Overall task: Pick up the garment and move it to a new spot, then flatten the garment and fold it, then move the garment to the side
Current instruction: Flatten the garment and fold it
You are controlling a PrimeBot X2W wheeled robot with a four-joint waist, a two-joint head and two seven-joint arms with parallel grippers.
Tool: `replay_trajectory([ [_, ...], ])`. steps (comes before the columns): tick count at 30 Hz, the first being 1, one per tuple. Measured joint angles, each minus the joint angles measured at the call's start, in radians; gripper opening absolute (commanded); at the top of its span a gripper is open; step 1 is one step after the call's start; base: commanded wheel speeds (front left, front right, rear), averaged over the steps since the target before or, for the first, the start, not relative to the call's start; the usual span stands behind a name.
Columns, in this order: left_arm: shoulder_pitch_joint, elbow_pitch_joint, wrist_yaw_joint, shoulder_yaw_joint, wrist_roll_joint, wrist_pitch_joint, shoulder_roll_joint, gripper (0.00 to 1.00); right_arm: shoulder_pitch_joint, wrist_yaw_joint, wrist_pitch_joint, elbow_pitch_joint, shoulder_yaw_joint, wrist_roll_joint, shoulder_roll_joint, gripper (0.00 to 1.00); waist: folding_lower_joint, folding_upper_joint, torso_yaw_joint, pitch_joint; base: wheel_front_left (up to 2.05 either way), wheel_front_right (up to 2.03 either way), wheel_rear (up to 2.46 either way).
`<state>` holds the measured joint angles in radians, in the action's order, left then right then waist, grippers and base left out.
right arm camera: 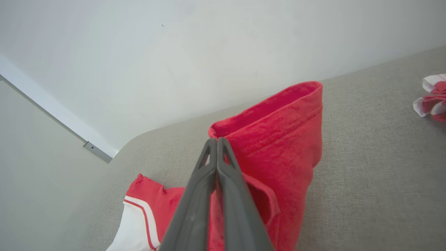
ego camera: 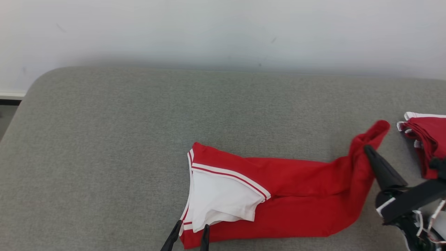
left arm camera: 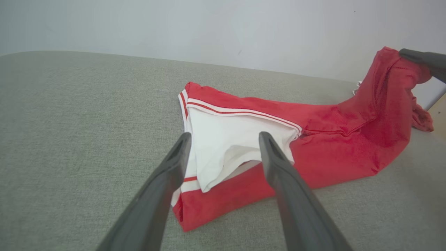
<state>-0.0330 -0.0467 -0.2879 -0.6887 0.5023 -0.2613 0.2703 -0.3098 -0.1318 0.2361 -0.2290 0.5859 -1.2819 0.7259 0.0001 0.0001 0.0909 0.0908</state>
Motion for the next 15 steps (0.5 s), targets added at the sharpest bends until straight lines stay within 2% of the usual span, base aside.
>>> replay_trajectory([
  [8, -0.001, -0.012, 0.015, -0.004, 0.001, 0.0, -0.009, 1.0, -0.086, 0.0, -0.052, 0.059, 0.084, 0.049, -0.08, 0.0, 0.0, 0.0, 0.058, -0.009, 0.0, 0.0, 0.0],
  [15, -0.003, -0.021, 0.024, -0.012, 0.0, 0.0, -0.018, 1.0, -0.161, 0.0, -0.085, 0.039, 0.155, 0.071, -0.173, 0.0, 0.0, 0.0, 0.121, -0.014, 0.0, 0.0, 0.0],
])
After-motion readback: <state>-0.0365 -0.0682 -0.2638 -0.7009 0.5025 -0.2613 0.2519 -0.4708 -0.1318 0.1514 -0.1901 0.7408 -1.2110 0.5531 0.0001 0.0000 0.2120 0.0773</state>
